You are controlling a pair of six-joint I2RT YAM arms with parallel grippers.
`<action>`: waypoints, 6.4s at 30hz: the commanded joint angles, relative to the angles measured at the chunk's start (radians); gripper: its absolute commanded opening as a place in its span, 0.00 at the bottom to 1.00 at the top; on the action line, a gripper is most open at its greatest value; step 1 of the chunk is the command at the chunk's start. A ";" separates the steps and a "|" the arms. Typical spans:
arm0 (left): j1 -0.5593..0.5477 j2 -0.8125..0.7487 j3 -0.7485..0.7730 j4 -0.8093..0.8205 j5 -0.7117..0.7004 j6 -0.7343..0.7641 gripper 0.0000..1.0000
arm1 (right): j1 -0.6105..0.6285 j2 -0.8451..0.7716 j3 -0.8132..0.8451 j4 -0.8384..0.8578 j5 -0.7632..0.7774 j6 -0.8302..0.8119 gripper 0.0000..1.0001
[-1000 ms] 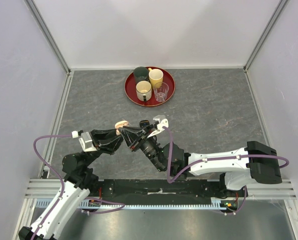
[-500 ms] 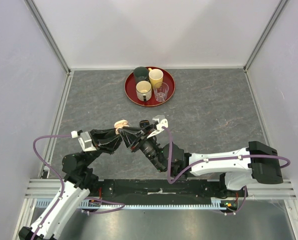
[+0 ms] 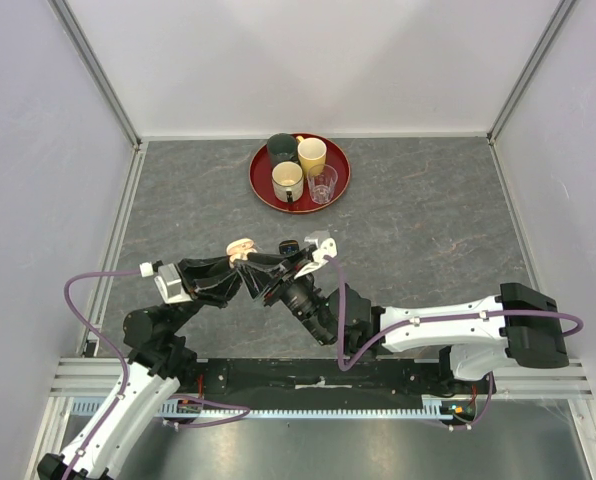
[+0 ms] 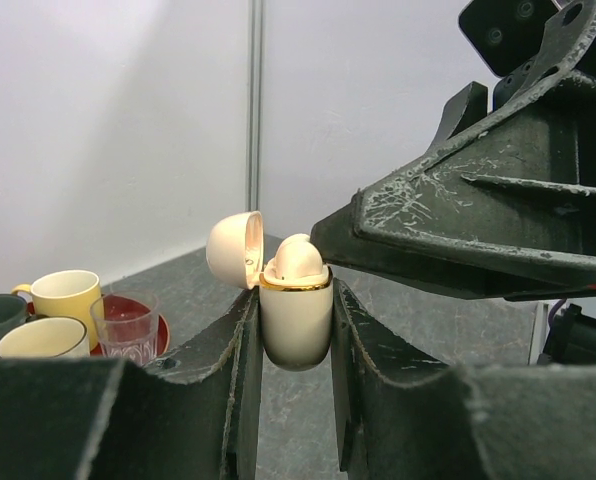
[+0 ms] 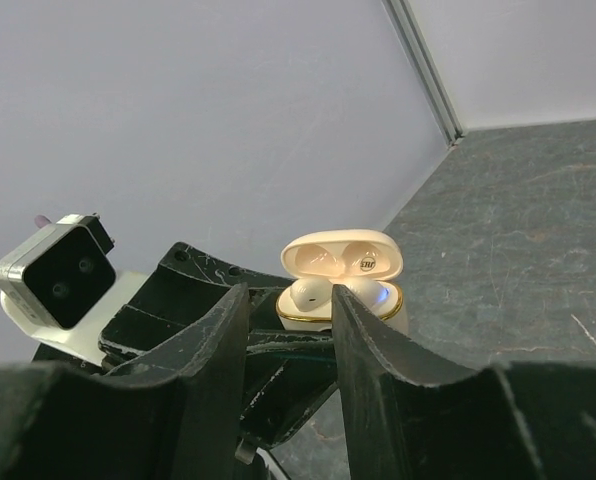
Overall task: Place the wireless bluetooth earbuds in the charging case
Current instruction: Place the earbud in the charging case, then close the charging case, then place the charging case at the center of the board, then reset both arms
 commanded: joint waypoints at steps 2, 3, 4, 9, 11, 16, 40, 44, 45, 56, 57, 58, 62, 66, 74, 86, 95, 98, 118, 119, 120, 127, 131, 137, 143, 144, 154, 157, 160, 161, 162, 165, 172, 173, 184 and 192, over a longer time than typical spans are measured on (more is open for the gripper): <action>0.003 -0.016 0.008 0.080 -0.023 0.021 0.02 | 0.006 -0.048 0.010 0.035 -0.054 -0.075 0.48; 0.003 -0.018 0.008 0.078 -0.023 0.020 0.02 | 0.006 -0.049 0.008 0.039 -0.067 -0.082 0.48; 0.003 -0.019 0.009 0.080 -0.026 0.017 0.02 | 0.006 -0.054 0.010 0.041 -0.074 -0.085 0.49; 0.003 -0.021 0.011 0.074 -0.032 0.013 0.02 | 0.006 -0.071 -0.003 0.062 -0.121 -0.103 0.53; 0.003 -0.022 0.017 0.063 -0.030 0.015 0.02 | 0.006 -0.088 -0.012 0.055 -0.143 -0.103 0.56; 0.003 -0.024 0.014 0.063 -0.046 0.010 0.02 | 0.006 -0.149 -0.013 -0.022 -0.146 -0.099 0.63; 0.003 0.254 0.184 0.103 0.338 -0.022 0.02 | -0.216 -0.275 0.200 -0.855 -0.057 0.222 0.98; 0.001 0.280 0.201 0.114 0.382 -0.028 0.02 | -0.249 -0.272 0.200 -0.863 -0.103 0.239 0.98; 0.001 0.286 0.204 0.112 0.399 -0.031 0.02 | -0.252 -0.269 0.201 -0.863 -0.110 0.242 0.98; 0.000 0.321 0.229 0.114 0.445 -0.034 0.02 | -0.282 -0.206 0.220 -0.904 -0.270 0.279 0.98; 0.000 0.321 0.229 0.114 0.444 -0.034 0.02 | -0.282 -0.204 0.218 -0.907 -0.278 0.283 0.98; 0.000 0.320 0.227 0.115 0.444 -0.033 0.02 | -0.284 -0.203 0.215 -0.907 -0.284 0.286 0.98; 0.000 0.320 0.221 0.115 0.439 -0.031 0.02 | -0.282 -0.209 0.198 -0.910 -0.296 0.299 0.98; 0.000 0.321 0.215 0.114 0.427 -0.026 0.02 | -0.282 -0.218 0.185 -0.915 -0.310 0.311 0.98; 0.000 0.314 0.200 0.100 0.349 -0.028 0.02 | -0.282 -0.263 0.134 -0.933 -0.322 0.334 0.98; 0.000 0.312 0.207 0.025 0.231 -0.054 0.02 | -0.282 -0.299 0.099 -0.981 -0.230 0.381 0.98; 0.000 0.510 0.329 -0.319 0.160 -0.241 0.02 | -0.310 -0.456 0.040 -1.178 0.196 0.532 0.98; -0.002 0.611 0.298 -0.270 0.143 -0.333 0.02 | -0.336 -0.473 0.053 -1.254 0.193 0.535 0.98; -0.158 1.366 0.286 0.104 -0.165 -0.749 0.05 | -0.405 -0.523 0.051 -1.330 0.066 0.500 0.98; -0.164 1.384 0.287 0.111 -0.178 -0.766 0.06 | -0.407 -0.529 0.046 -1.331 0.067 0.498 0.98; -0.172 1.416 0.292 0.115 -0.184 -0.770 0.06 | -0.407 -0.531 0.043 -1.332 0.069 0.498 0.98; -0.192 1.516 0.315 0.173 -0.178 -0.824 0.17 | -0.410 -0.526 0.045 -1.331 0.061 0.472 0.98; -0.194 1.524 0.299 0.184 -0.185 -0.847 0.32 | -0.411 -0.516 0.046 -1.331 0.060 0.467 0.98; -0.195 1.532 0.295 0.177 -0.190 -0.849 0.39 | -0.417 -0.499 0.057 -1.329 0.045 0.449 0.98; -0.195 1.533 0.286 0.160 -0.193 -0.850 0.41 | -0.419 -0.502 0.046 -1.329 0.046 0.467 0.98; -0.195 1.530 0.284 0.157 -0.198 -0.849 0.41 | -0.419 -0.500 0.045 -1.330 0.045 0.470 0.98; -0.195 1.489 0.238 0.123 -0.231 -0.832 0.71 | -0.422 -0.494 0.045 -1.329 0.037 0.474 0.98; -0.195 1.457 0.239 0.074 -0.248 -0.810 0.74 | -0.424 -0.490 0.045 -1.327 0.034 0.474 0.98; -0.195 1.406 0.238 0.002 -0.276 -0.780 0.77 | -0.424 -0.487 0.043 -1.326 0.028 0.475 0.98; -0.195 1.391 0.236 -0.020 -0.296 -0.772 0.77 | -0.424 -0.485 0.043 -1.326 0.029 0.475 0.98; -0.195 1.375 0.232 -0.068 -0.309 -0.754 0.78 | -0.425 -0.483 0.042 -1.326 0.029 0.475 0.98; -0.195 1.294 0.229 -0.174 -0.366 -0.706 0.81 | -0.425 -0.482 0.039 -1.326 0.031 0.475 0.98; -0.195 1.053 0.239 -0.436 -0.541 -0.576 0.87 | -0.433 -0.488 0.037 -1.326 0.051 0.460 0.98; -0.195 1.017 0.247 -0.469 -0.578 -0.554 0.89 | -0.434 -0.488 0.037 -1.324 0.063 0.417 0.98; -0.195 0.543 0.365 -0.781 -0.689 -0.191 0.91 | -0.897 -0.536 -0.062 -1.351 -0.073 0.159 0.98; -0.195 0.469 0.443 -0.935 -0.771 -0.237 0.91 | -1.353 -0.362 -0.182 -1.223 -0.440 0.107 0.98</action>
